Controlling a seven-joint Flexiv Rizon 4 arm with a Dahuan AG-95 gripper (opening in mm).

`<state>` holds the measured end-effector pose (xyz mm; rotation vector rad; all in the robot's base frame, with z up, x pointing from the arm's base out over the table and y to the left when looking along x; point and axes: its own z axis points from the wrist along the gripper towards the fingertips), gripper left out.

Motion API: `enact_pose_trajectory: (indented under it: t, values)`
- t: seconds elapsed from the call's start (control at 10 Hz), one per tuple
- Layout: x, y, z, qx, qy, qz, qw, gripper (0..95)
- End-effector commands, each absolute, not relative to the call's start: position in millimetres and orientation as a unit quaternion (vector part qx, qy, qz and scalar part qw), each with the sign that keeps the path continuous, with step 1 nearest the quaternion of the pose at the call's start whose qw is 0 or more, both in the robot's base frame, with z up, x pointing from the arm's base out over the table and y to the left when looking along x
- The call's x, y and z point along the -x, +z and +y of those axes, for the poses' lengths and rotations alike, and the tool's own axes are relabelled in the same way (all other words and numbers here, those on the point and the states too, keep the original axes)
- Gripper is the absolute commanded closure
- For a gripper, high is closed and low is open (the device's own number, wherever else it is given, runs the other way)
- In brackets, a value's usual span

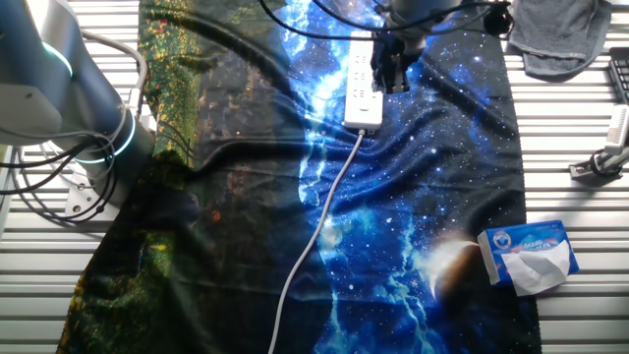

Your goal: Turn on the power strip by pressing the button

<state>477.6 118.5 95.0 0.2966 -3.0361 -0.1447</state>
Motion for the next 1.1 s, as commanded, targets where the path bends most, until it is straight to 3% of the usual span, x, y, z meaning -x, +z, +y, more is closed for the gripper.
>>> enact_pose_trajectory:
  t: [0.1, 0.6, 1.1]
  values:
    - [-477.6, 90.8, 119.0, -0.099, -0.048, -0.993, 0.044, 95.0]
    - [-471.5, 61.7, 123.0, -0.101, -0.049, -0.993, 0.035, 95.0]
    - [-467.2, 51.0, 120.2, -0.111, -0.052, -0.992, 0.032, 95.0]
